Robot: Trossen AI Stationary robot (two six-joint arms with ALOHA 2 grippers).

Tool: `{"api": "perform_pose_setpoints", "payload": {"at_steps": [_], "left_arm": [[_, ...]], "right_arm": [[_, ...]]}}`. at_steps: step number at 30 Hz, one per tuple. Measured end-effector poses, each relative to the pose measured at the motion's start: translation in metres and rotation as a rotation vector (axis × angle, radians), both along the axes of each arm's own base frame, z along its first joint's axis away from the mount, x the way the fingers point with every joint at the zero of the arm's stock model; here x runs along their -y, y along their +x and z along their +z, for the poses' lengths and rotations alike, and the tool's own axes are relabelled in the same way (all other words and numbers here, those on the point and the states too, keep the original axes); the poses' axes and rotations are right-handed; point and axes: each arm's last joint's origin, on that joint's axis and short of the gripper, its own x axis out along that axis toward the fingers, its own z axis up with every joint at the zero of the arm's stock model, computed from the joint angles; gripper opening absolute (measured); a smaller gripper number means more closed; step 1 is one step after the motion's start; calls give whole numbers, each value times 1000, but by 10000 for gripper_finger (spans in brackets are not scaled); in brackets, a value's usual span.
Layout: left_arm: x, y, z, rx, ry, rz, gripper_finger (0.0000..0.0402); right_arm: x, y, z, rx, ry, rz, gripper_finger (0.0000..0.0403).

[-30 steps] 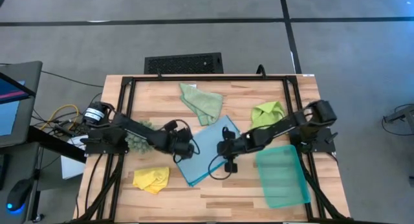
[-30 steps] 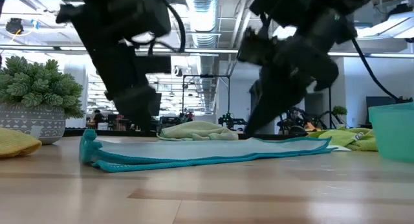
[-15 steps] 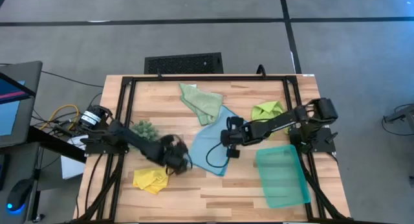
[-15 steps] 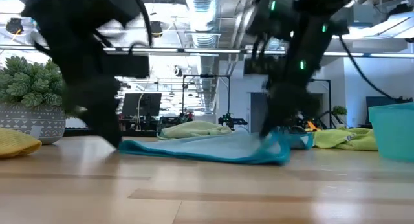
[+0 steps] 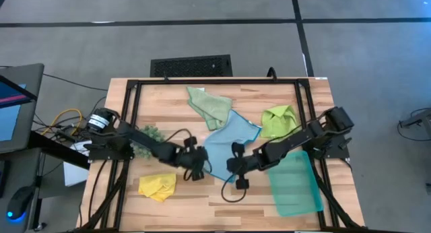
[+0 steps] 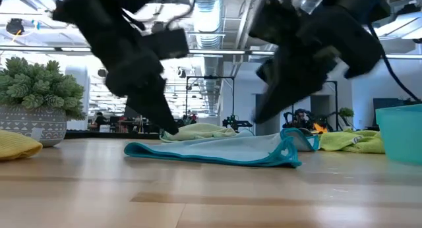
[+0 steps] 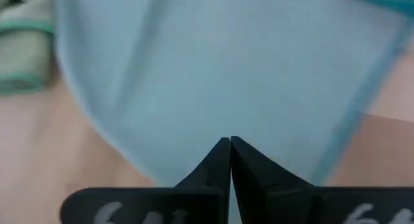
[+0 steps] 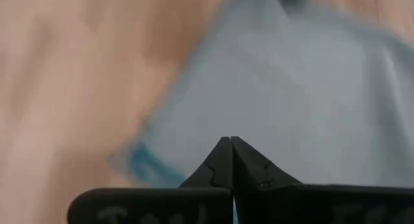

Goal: Fold microfiber towels
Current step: Fold the blue microfiber cloth

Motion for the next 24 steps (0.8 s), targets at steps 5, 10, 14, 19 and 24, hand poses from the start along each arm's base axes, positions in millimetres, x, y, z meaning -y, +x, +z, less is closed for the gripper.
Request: {"api": "perform_pose_setpoints", "payload": {"at_steps": [5, 10, 14, 19, 24], "left_arm": [[-12, -1, -16, -126, -60, -29, 4], [15, -8, -23, -140, -145, -59, 4], [52, -23, -19, -129, -223, -96, 4], [103, -42, -16, -60, -375, -175, 4], [140, -54, -13, 115, -407, -178, 4]], "right_arm": [[-8, 7, -25, -14, 47, -23, 14], [-21, 16, -43, -72, 146, 75, 13], [-45, 24, -47, -74, 193, 153, 17], [-75, 20, -42, -84, 221, 267, 17], [-94, 8, -39, -111, 208, 339, 17]]}}
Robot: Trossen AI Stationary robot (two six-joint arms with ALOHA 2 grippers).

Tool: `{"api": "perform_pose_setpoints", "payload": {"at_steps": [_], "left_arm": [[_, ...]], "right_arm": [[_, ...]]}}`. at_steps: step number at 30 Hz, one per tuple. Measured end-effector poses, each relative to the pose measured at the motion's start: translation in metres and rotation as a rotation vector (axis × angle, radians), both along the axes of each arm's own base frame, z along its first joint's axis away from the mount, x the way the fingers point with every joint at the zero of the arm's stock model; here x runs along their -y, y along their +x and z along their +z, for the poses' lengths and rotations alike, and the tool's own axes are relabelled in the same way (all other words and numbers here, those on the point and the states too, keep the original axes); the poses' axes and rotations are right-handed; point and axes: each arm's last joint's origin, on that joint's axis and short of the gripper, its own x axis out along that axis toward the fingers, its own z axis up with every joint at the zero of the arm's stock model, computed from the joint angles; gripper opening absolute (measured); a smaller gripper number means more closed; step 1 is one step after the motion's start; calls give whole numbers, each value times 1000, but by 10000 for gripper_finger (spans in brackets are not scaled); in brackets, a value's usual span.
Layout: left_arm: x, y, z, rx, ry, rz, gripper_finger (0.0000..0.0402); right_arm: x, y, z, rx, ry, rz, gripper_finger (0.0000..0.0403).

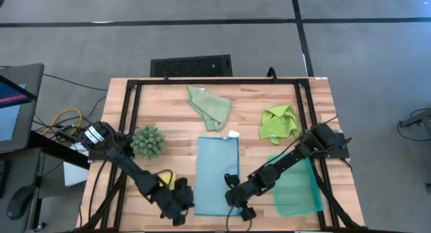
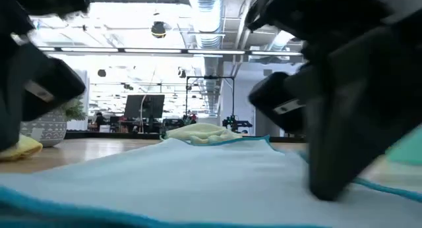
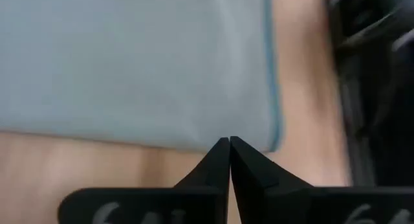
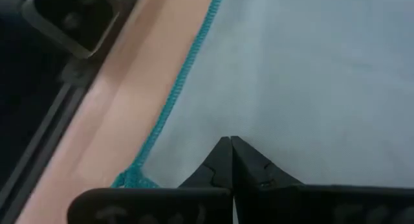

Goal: Fold microfiber towels
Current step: Fold the blue microfiber cloth

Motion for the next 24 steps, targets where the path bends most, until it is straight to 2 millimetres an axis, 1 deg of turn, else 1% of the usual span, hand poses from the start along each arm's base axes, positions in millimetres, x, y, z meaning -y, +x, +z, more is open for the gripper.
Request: {"api": "perform_pose_setpoints", "payload": {"at_steps": [3, 5, 7, 10, 13, 16, 18, 20, 24], "left_arm": [[10, -5, 2, 88, 31, 63, 4], [14, -2, 4, 143, 35, 102, 4], [12, 0, 7, 180, 75, 148, 4], [1, 13, 11, 217, 104, 225, 4], [-21, 29, 9, 198, 162, 256, 4], [-55, 44, 3, 101, 231, 300, 4], [-78, 52, -1, 23, 248, 294, 4], [-100, 61, -3, -20, 249, 291, 4], [-134, 70, -2, -60, 298, 330, 4]], "right_arm": [[-6, -7, 1, -20, -14, 20, 20], [-10, -10, 1, -28, -12, 23, 21], [-14, -12, 2, -22, -7, 33, 20], [-17, -18, 7, -23, -6, 48, 17], [-20, -23, 17, -7, -20, 46, 14], [-21, -24, 25, 24, -37, 29, 16], [-19, -26, 24, 10, -58, 23, 19], [-18, -25, 24, 14, -66, 13, 21], [-12, -23, 22, -3, -66, -20, 19]]}}
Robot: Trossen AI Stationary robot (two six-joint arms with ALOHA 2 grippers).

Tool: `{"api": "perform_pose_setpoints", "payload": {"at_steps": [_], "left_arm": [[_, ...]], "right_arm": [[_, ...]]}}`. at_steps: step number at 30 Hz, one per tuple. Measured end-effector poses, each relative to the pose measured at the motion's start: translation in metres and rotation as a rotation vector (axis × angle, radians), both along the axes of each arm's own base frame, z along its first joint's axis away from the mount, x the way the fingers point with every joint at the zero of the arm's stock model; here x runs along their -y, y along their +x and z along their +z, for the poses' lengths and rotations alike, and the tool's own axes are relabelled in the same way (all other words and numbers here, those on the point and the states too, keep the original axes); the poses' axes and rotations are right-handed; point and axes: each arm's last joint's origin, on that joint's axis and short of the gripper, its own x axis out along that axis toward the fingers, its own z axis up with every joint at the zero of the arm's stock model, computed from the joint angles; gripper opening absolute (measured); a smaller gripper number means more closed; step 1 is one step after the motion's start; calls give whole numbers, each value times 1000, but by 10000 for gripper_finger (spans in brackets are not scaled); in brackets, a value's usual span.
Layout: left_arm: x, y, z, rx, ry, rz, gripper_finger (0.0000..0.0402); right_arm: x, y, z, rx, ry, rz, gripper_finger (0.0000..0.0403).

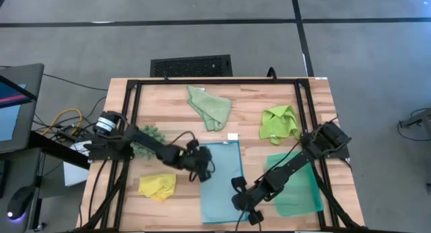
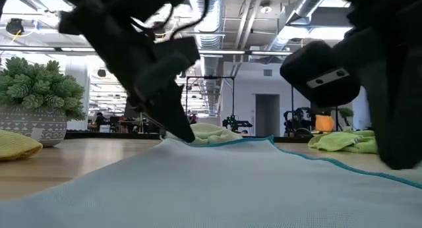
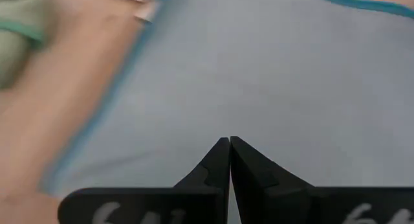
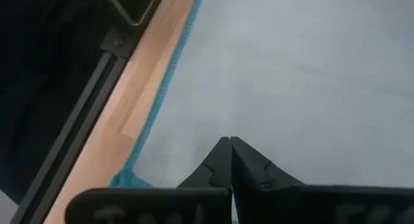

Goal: Fold microfiber towels
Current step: Fold the blue microfiber cloth

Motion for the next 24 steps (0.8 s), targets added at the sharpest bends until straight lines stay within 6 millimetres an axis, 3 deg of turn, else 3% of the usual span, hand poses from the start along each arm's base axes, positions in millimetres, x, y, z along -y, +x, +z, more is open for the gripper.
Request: {"api": "perform_pose_setpoints", "payload": {"at_steps": [6, 16, 24], "left_arm": [[-29, -13, -10, -172, 148, 163, 4], [-41, -24, -23, -167, 321, 210, 4], [-50, -9, 0, -134, 384, 151, 4]], "right_arm": [[7, -3, -9, -16, 16, -47, 16], [6, -5, -12, 43, 4, -98, 12], [-3, -8, -5, 18, -28, -71, 24]]}}
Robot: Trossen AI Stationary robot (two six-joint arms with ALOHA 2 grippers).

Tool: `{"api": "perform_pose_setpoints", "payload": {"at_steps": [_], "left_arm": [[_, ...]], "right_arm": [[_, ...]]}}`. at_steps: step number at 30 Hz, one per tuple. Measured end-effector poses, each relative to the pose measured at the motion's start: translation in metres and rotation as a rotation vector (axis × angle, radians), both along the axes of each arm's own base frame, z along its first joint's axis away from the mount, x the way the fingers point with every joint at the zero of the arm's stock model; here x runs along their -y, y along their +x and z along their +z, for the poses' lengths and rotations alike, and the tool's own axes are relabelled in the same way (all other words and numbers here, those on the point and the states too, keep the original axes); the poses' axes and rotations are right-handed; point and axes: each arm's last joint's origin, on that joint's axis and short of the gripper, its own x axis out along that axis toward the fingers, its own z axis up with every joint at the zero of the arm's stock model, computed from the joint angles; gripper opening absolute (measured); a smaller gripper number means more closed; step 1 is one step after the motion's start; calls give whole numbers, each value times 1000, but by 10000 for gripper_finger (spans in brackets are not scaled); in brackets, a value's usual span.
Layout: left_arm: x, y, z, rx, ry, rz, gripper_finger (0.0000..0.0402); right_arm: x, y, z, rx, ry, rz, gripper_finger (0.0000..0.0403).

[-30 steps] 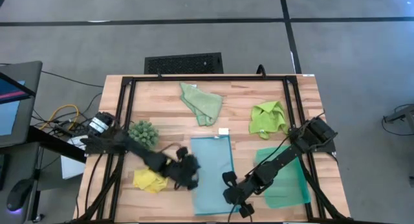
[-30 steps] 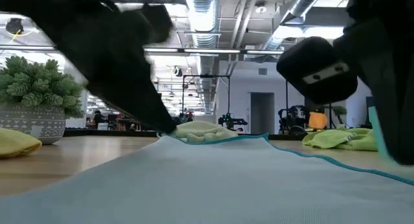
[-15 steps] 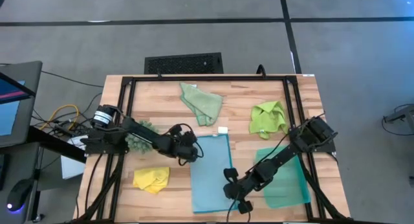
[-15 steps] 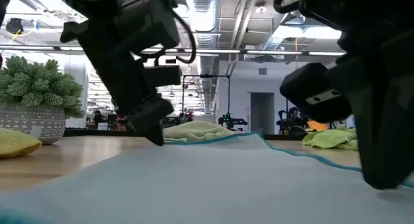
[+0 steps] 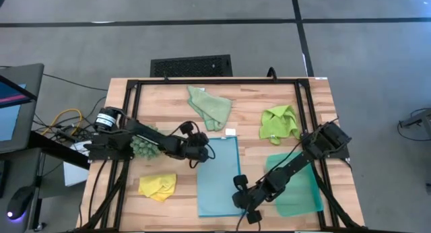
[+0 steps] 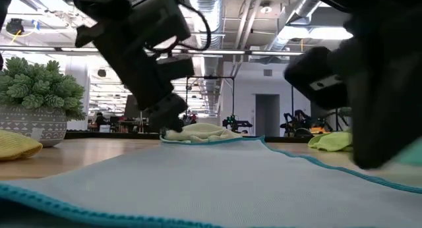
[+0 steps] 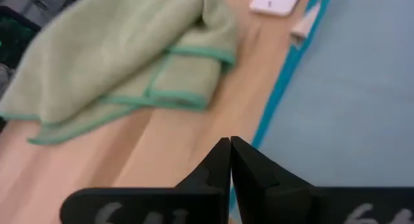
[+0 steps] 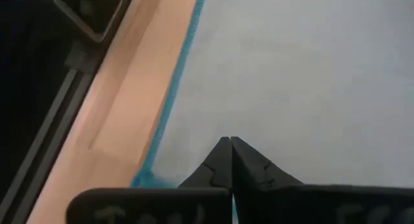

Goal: Fold microfiber towels
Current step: Fold the blue microfiber cloth

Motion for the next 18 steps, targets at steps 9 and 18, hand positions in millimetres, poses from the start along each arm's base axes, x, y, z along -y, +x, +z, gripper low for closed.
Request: {"api": "perform_pose_setpoints", "payload": {"at_steps": [9, 18], "left_arm": [[47, -8, 11, 35, -120, -126, 4], [91, -25, 12, 118, -152, -154, 4]], "right_arm": [[-23, -13, 7, -39, 39, 93, 63], [-40, -16, 20, -27, 68, 110, 127]]}}
